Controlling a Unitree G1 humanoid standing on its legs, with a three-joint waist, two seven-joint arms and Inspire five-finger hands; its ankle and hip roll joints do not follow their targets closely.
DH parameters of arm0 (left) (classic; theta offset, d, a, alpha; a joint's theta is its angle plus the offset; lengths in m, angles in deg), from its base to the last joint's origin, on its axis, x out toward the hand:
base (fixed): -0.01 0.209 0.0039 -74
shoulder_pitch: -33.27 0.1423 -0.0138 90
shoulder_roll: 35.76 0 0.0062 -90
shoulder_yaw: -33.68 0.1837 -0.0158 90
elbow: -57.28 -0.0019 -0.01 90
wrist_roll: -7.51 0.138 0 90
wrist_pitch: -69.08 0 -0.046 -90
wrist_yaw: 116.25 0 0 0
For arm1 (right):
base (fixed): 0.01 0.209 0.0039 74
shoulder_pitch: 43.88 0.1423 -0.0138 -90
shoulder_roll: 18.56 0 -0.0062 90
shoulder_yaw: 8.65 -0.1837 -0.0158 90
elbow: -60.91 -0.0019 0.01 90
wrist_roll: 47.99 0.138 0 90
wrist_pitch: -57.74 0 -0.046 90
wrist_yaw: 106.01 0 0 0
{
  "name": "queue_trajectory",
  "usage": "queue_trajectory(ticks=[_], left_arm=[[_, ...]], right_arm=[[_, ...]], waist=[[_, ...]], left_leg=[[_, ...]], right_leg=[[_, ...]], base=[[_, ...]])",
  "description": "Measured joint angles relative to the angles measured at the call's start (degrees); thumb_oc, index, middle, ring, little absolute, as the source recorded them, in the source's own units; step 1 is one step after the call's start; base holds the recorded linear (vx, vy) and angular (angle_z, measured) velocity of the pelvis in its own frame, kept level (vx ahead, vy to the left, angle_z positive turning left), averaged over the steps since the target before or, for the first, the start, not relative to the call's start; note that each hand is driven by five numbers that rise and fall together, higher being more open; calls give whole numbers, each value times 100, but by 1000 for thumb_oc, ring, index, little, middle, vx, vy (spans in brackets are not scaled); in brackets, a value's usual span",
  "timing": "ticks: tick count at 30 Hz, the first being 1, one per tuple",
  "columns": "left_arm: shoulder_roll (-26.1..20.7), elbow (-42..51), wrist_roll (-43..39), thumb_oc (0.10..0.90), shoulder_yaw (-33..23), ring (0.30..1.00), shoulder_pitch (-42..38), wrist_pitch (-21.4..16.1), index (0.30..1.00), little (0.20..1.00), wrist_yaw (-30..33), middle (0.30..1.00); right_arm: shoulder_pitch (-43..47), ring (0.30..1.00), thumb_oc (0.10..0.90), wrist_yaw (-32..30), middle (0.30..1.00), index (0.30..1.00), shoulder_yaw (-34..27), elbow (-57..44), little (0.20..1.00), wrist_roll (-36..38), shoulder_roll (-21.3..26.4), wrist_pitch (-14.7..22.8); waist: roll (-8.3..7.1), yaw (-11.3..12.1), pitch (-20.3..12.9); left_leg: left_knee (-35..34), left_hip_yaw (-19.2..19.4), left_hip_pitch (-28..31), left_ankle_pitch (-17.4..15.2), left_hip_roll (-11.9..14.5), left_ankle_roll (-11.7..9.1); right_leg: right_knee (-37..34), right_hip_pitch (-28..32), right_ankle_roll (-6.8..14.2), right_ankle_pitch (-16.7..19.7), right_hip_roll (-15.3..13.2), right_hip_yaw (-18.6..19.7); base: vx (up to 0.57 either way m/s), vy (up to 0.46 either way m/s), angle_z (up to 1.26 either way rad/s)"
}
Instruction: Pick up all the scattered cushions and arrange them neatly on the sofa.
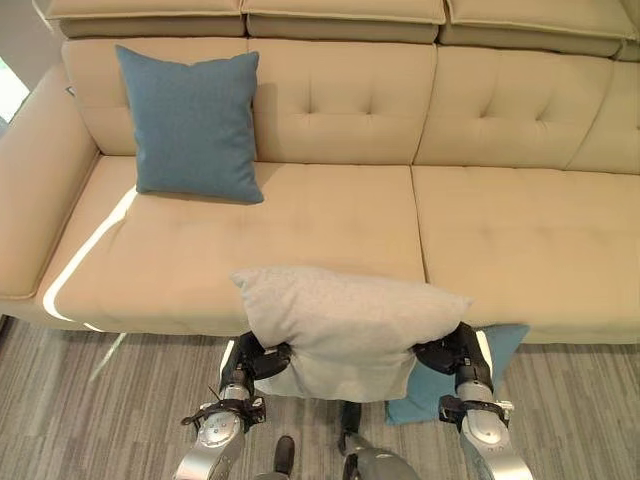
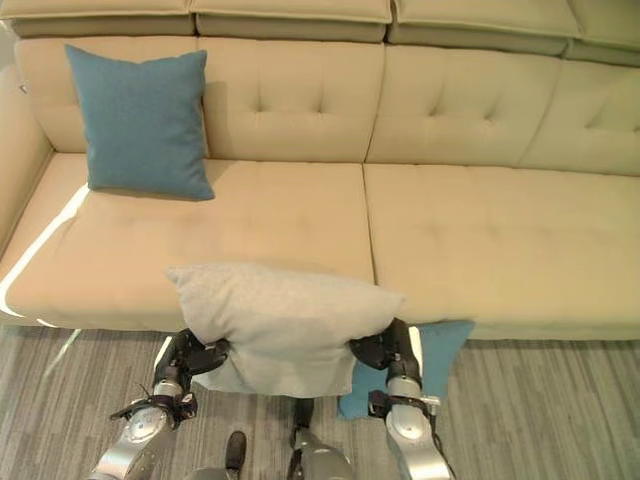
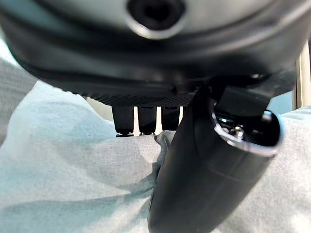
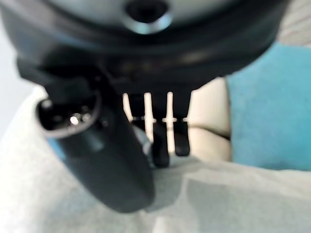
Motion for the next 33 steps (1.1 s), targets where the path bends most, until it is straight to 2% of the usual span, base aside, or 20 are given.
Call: queue_trajectory(ticks=[3, 5, 6, 8, 11, 14, 15, 16, 17, 18, 19, 21, 22, 24, 26, 28, 29, 30, 32, 33], left_arm=[[130, -18, -1, 400, 165, 300, -150, 0, 300, 300, -7, 300], [108, -41, -3, 400, 218, 300, -287, 7, 300, 300, -6, 300], [126, -40, -3, 400, 212, 300, -278, 6, 300, 300, -4, 300], [100, -40, -3, 400, 207, 300, -264, 7, 300, 300, -4, 300], [62, -30, 0, 400, 192, 300, -274, 7, 300, 300, -4, 300], [50, -33, 0, 400, 221, 300, -264, 44, 300, 300, -4, 300], [47, -38, 0, 400, 221, 300, -257, 51, 300, 300, -5, 300], [44, -39, 0, 400, 217, 300, -255, 53, 300, 300, -5, 300], [51, -36, -2, 400, 195, 300, -178, 55, 300, 300, -4, 300], [54, -35, -2, 400, 195, 300, -137, 60, 300, 300, -4, 300], [17, -33, -2, 400, 208, 300, -126, 101, 300, 300, -5, 300], [-52, 14, -1, 400, 203, 300, -131, 104, 300, 300, -11, 300], [-57, 17, -2, 400, 170, 300, -101, 105, 300, 300, -17, 300], [-155, 18, -4, 400, 34, 300, -83, 109, 300, 300, -17, 300], [-249, 17, -4, 400, -53, 300, -116, 108, 300, 300, -10, 300], [-319, 21, -4, 400, -76, 300, -152, 102, 300, 300, -10, 300], [-382, 20, -4, 400, -91, 300, -190, 96, 300, 300, -10, 300], [-375, 20, -6, 400, -98, 300, -179, 92, 300, 300, -10, 300], [-364, 12, -8, 400, -131, 300, -162, 91, 300, 300, -20, 300], [-361, 10, -8, 400, -179, 300, -144, 91, 300, 300, -20, 300]], right_arm=[[-39, 300, 400, -12, 300, 300, -209, -3, 300, 32, 2, 5], [-41, 300, 400, -21, 300, 300, -251, -9, 300, 53, 10, 6], [-34, 300, 400, -15, 300, 300, -240, -13, 300, 54, 91, 6], [-30, 300, 400, -5, 300, 300, -200, -14, 300, 60, 150, 6], [-19, 300, 400, -6, 300, 300, -190, -18, 300, 78, 135, -2], [-8, 300, 400, -19, 300, 300, -188, 1, 300, 77, 139, -3], [4, 300, 400, -19, 300, 300, -182, 2, 300, 76, 147, -3], [24, 300, 400, -18, 300, 300, -177, 3, 300, 75, 147, -3], [31, 300, 400, -13, 300, 300, -135, -5, 300, 74, 158, -4], [29, 300, 400, -6, 300, 300, -125, -4, 300, 72, 159, -6], [-31, 300, 400, -8, 300, 300, -73, -6, 300, 72, 118, -12], [-123, 300, 400, -3, 300, 300, -62, -39, 300, 71, 110, -10], [-83, 300, 400, 10, 300, 300, -6, -24, 300, 71, 104, -53], [-40, 300, 400, 27, 300, 300, 183, -30, 300, 63, 90, -55], [43, 300, 400, 125, 300, 300, 253, -23, 300, 49, 54, -64], [63, 300, 400, 132, 300, 300, 279, -21, 300, 47, 30, -63], [163, 300, 400, 132, 300, 300, 280, -14, 300, 44, -33, -65], [180, 300, 400, 134, 300, 300, 268, -21, 300, 36, -49, -63], [229, 300, 400, 155, 300, 300, 264, -14, 300, 13, -49, -62], [272, 300, 400, 224, 300, 300, 265, -18, 300, -15, -50, -61]], waist=[[13, -129, -8], [-82, -152, 13], [-58, -100, 8], [-21, 12, -9], [-79, 30, 24], [-179, 34, 81], [-183, 63, 84], [-181, 73, 83], [-107, 179, 44], [-17, 176, 31], [-14, 131, 33], [-71, 103, 14], [-60, 198, 15], [-57, 186, 18], [0, 180, 44], [15, 181, 59], [61, 182, 116], [41, 224, 109], [28, 288, 112], [17, 333, 107]], left_leg=[[586, -54, -215, -126, -48, -240], [1573, 37, -754, -239, -263, -372], [2118, 186, -1042, -339, -319, -349], [2450, 390, -1172, -512, -292, -189], [2062, 618, -1372, -570, -348, -82], [1264, 665, -1495, -368, -421, -77], [1080, 656, -1689, -119, -414, -140], [949, 650, -1676, -4, -390, -96], [672, 655, -1586, 87, -299, -73], [588, 654, -1501, 332, -234, 31], [494, 717, -1351, 713, -257, 167], [327, 839, -1188, 681, -390, 227], [173, 1122, -1000, 735, -405, 351], [161, 1252, -797, 593, -504, 486], [154, 1292, -678, 591, -471, 501], [179, 1294, -563, 491, -449, 613], [149, 1287, -448, 453, -392, 643], [136, 1338, -332, 351, -394, 613], [110, 1355, -278, 279, -377, 560], [49, 1390, -254, 274, -365, 533]], right_leg=[[2, 135, 31, -208, 7, -85], [1, 142, 5, -222, -157, 45], [3, 196, -220, -194, -192, 101], [-1, 215, -383, -313, -192, 177], [0, 266, -435, -370, -239, 219], [-7, 398, -344, -456, -257, 262], [-13, 416, -275, -508, -223, 354], [-13, 411, -259, -519, -201, 445], [-7, 422, -195, -535, -101, 661], [-4, 475, -132, -550, -21, 713], [-5, 591, 60, -640, -63, 801], [8, 620, 198, -693, -225, 808], [273, 522, 303, -748, -321, 950], [650, 467, 497, -869, -461, 944], [1546, 122, 682, -1160, -511, 909], [2265, -111, 860, -1272, -558, 909], [3103, -499, 930, -1447, -628, 734], [2835, -519, 887, -1489, -864, 387], [2408, -580, 817, -1426, -1025, 290], [1759, -595, 772, -1278, -1109, 253]], base=[[70, -98, 44], [50, -44, 38], [89, -48, 8], [152, -21, -10], [140, 2, 0], [161, 47, -14], [165, 72, -40], [187, 91, -87], [123, 77, -90], [207, 153, -91], [185, 162, -42], [113, 103, -39], [107, 107, -62], [108, 119, -53], [42, 72, -18], [87, 22, -3], [235, -97, -3], [237, -98, -1], [195, -103, -14], [290, -176, -24]])
